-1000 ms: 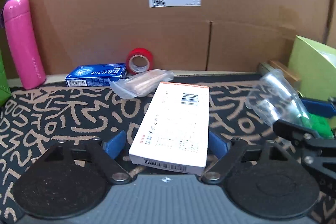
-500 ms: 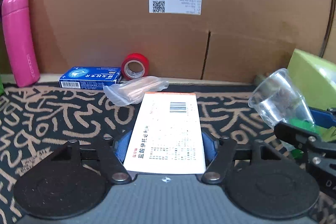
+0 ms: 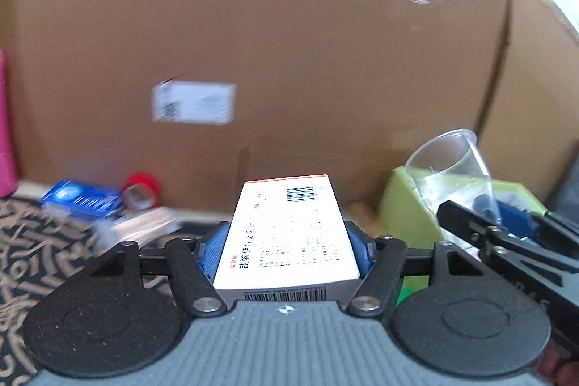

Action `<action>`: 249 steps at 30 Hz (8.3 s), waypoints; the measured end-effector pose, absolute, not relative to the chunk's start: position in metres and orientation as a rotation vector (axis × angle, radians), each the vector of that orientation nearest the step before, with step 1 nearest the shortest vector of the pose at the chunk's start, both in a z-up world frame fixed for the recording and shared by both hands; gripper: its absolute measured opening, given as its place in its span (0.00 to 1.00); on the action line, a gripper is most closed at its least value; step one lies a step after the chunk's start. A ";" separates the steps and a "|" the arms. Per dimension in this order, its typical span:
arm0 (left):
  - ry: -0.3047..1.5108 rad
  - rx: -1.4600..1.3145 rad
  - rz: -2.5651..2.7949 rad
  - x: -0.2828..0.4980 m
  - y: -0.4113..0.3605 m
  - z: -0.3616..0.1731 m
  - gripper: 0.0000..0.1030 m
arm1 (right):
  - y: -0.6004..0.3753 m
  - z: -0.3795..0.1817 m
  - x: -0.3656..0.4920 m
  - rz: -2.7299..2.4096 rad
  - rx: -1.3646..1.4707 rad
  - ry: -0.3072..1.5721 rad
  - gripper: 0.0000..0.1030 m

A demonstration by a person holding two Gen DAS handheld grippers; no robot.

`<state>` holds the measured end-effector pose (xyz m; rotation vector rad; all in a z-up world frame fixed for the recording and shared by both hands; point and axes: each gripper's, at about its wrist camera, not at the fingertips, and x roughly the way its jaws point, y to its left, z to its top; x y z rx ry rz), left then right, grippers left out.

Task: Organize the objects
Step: 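Carry white box and clear cup into the lime-green box and open both tools, then grasp the bag of sticks with the left tool while the right tool grasps the green box, then carry bag of sticks and green box into the lime-green box and open both tools, then move both tools back toward the blue medicine box by the pink bottle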

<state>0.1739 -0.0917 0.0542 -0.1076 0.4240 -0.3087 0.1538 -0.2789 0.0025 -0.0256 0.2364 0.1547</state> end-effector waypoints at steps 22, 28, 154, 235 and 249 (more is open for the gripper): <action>0.387 0.018 -0.610 0.194 -0.261 0.060 0.87 | -0.424 -0.014 0.182 -0.487 0.095 0.181 0.81; 0.385 -0.006 -0.557 0.190 -0.237 0.054 0.90 | -0.419 -0.010 0.181 -0.560 0.122 0.139 0.98; 0.617 0.083 -0.178 0.230 -0.030 -0.014 0.72 | -0.163 -0.059 0.215 0.359 -0.187 0.628 0.64; 0.378 -0.030 -0.366 0.175 -0.160 0.077 0.88 | -0.361 0.002 0.165 -0.267 0.102 0.095 1.00; 0.521 -0.100 -0.172 0.197 -0.087 0.052 0.88 | -0.312 -0.005 0.167 -0.103 0.027 0.143 1.00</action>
